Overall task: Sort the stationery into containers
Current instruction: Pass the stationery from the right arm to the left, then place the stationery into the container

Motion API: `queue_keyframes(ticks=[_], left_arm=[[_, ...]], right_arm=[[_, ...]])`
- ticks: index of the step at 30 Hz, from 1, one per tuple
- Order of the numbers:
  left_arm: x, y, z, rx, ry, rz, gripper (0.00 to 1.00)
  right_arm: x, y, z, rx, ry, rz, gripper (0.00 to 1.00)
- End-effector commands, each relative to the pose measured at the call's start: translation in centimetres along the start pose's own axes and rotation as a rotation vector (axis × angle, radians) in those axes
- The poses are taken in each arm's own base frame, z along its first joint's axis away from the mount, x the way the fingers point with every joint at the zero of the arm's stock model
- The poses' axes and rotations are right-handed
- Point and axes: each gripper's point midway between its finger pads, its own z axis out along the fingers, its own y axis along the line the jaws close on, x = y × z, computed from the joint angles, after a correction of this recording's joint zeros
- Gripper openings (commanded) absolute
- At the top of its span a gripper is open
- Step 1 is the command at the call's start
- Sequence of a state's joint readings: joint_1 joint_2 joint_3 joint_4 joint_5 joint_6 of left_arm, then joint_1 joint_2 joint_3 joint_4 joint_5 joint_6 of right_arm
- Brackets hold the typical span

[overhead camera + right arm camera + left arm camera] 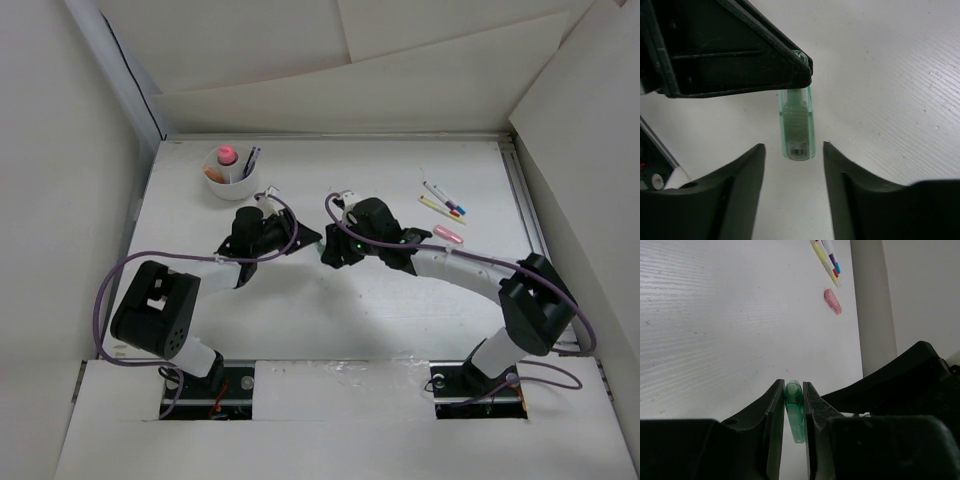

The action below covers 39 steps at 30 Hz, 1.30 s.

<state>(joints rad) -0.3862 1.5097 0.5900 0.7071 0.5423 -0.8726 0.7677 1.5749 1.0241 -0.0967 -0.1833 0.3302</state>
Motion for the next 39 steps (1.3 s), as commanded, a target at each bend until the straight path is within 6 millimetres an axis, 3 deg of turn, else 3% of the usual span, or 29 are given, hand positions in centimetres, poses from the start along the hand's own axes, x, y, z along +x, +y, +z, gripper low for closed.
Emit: queue_keyframes(ticks=[1, 4, 8, 12, 14, 17, 18, 20, 26, 27, 28, 30, 32, 33, 34, 39], left_arm=[[-2.7, -2.8, 0.1, 0.047, -0.073, 0.049, 0.02], [-4.6, -3.2, 0.2, 0.006, -0.134, 0.070, 0.00], [-8.2, -3.5, -0.7, -0.019, -0.236, 0.057, 0.00], [-13.0, -3.8, -2.2, -0.142, -0.422, 0.061, 0.00], [-14.9, -4.4, -3.0, -0.184, -0.490, 0.058, 0.00], [-18.6, -4.8, -4.8, -0.260, -0.634, 0.048, 0.00], [-19.5, -4.8, -5.3, -0.273, -0.662, 0.045, 0.00], [-22.4, -4.0, -6.6, -0.308, -0.726, 0.020, 0.00], [-28.4, 1.3, -11.7, -0.488, -0.853, -0.064, 0.00], [-29.7, 1.9, -13.4, -0.525, -0.892, -0.056, 0.00], [-29.7, 3.3, -14.0, -0.576, -0.895, -0.065, 0.00], [-31.1, 4.3, -16.2, -0.630, -0.950, -0.059, 0.00], [-31.9, 4.4, -17.1, -0.681, -0.957, -0.033, 0.00], [-32.3, 5.6, -17.6, -0.734, -0.968, -0.033, 0.00], [-33.1, 5.1, -18.0, -0.747, -0.983, -0.018, 0.00], [-34.2, 6.4, -17.8, -0.814, -0.979, 0.015, 0.00]], right_arm=[[-4.3, 2.5, -2.5, -0.062, -0.157, -0.043, 0.60], [-5.5, 2.8, -4.5, -0.057, -0.208, -0.058, 0.73], [-7.3, 2.2, -7.0, -0.022, -0.286, -0.061, 0.77], [-9.4, 0.3, -8.4, 0.083, -0.353, -0.049, 0.77], [-10.4, -1.6, -8.9, 0.185, -0.392, -0.028, 0.77], [-9.1, -4.7, -8.7, 0.297, -0.387, 0.036, 0.75], [-8.9, -4.7, -8.5, 0.292, -0.394, 0.055, 0.75], [-8.3, -6.8, -8.5, 0.331, -0.391, 0.097, 0.75], [-8.6, -8.0, -10.8, 0.327, -0.444, 0.139, 0.74], [-8.7, -8.4, -11.0, 0.335, -0.447, 0.144, 0.74], [-8.4, -8.2, -11.1, 0.326, -0.446, 0.143, 0.74], [-8.6, -8.7, -11.2, 0.327, -0.449, 0.160, 0.74], [-8.3, -8.6, -10.8, 0.315, -0.434, 0.159, 0.74], [-8.3, -8.5, -10.8, 0.305, -0.430, 0.158, 0.74], [-8.3, -8.5, -10.8, 0.305, -0.430, 0.158, 0.74], [-8.0, -8.6, -10.2, 0.300, -0.416, 0.158, 0.74]])
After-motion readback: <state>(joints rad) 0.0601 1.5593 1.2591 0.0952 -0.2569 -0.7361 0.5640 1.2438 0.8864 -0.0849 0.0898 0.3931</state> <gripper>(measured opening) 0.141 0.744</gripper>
